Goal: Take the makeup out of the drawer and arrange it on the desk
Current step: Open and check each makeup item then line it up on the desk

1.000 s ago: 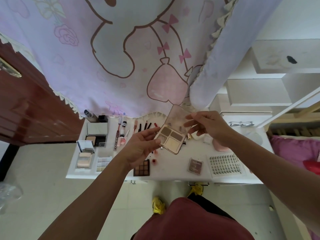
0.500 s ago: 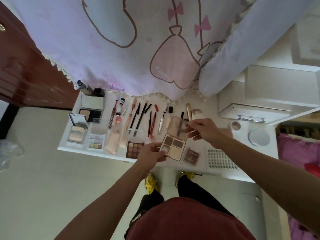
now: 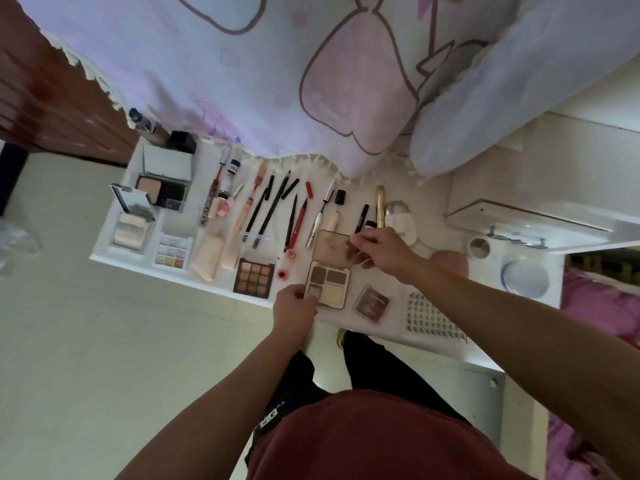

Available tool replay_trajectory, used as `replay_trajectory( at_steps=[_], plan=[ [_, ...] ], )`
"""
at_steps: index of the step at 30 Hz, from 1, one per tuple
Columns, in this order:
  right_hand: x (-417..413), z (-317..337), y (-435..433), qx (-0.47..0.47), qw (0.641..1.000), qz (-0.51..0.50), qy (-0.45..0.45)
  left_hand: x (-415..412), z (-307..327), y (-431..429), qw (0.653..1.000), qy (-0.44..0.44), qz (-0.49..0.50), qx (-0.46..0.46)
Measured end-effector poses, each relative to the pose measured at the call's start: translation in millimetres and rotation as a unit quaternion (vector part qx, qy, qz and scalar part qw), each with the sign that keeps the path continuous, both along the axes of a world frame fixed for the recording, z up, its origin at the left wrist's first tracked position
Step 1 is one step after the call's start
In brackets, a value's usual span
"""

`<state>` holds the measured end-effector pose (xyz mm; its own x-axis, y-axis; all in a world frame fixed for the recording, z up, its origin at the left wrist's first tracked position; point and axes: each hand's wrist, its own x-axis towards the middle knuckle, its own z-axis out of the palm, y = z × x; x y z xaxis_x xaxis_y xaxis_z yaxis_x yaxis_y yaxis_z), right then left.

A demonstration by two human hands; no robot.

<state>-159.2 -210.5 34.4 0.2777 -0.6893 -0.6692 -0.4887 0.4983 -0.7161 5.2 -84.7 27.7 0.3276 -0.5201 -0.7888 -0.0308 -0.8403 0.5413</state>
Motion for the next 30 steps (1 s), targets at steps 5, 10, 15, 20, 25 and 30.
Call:
replay_trajectory(
  at_steps=[5, 10, 15, 20, 25, 30],
  plan=[
    [7.5, -4.8, -3.9, 0.000, 1.000, 0.006, -0.003, 0.8, 3.4, 6.4, 0.999, -0.010, 0.033, 0.016],
    [14.3, -5.6, -8.3, 0.011, 1.000, -0.005, 0.007, 1.4, 4.7, 6.2, 0.998, 0.001, 0.049, 0.035],
    [17.3, -4.8, -9.6, 0.012, 0.999, -0.012, 0.035, 2.0, 4.6, 6.1, 0.998, 0.007, 0.044, 0.038],
    [11.7, -5.9, -3.1, 0.006, 0.998, -0.020, 0.061, 6.1, 4.7, 7.4, 0.998, 0.020, 0.045, 0.030],
    [12.3, -4.1, 5.4, 0.000, 0.997, -0.040, 0.064, 14.5, 4.7, 7.0, 0.999, 0.027, 0.034, 0.022],
    [1.7, 4.3, 16.0, -0.059, 0.989, -0.066, 0.115, 19.2, 11.7, 11.2, 1.000, 0.014, -0.015, 0.007]
  ],
)
